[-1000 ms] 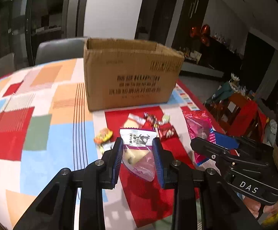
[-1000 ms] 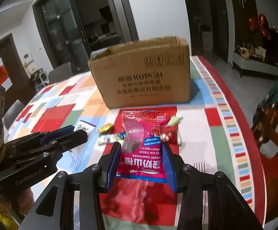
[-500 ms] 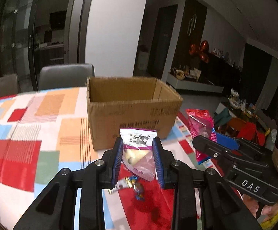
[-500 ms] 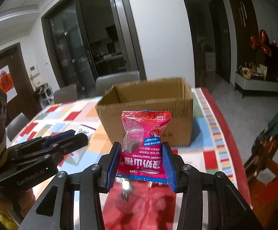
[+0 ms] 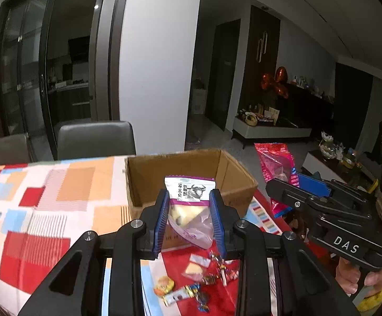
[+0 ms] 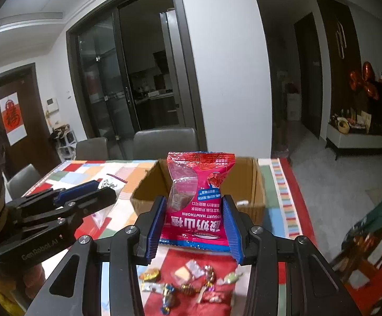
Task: Organize snacks
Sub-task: 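Carry both packets over the box and open both tools to drop them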
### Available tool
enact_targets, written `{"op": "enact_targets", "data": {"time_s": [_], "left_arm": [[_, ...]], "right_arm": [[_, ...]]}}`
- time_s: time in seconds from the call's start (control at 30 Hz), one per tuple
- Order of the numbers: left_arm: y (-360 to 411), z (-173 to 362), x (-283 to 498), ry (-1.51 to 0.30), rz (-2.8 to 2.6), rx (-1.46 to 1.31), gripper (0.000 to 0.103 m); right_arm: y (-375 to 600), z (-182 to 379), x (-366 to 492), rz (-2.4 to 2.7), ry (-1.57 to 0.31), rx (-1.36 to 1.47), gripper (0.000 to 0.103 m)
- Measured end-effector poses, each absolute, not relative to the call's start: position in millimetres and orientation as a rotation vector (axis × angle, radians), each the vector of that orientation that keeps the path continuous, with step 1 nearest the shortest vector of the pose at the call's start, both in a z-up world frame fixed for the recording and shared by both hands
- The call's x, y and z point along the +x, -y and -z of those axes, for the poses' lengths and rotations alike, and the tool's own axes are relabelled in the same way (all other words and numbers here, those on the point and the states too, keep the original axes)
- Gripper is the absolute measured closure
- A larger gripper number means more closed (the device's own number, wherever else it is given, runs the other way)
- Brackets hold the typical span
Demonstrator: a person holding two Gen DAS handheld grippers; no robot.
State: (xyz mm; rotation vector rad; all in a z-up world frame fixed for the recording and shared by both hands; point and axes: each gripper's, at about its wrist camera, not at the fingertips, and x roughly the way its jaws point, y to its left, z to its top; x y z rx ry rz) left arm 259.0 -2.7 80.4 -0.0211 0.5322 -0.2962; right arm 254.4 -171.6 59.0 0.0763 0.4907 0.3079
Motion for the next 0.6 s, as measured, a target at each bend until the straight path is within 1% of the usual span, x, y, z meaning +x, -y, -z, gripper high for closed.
{"op": "enact_targets", "data": {"time_s": [0.27,0.6], "left_arm": [[2,-92,297,-0.533,0.287,0.001,0.072],[8,-85,347,-0.589,0.283,0.010,0.072]], "right_arm": [[167,-69,288,-0.317,-0.494,0.023,0.059],[167,-61,339,-0.336,-0.568,0.001,0.059]]}}
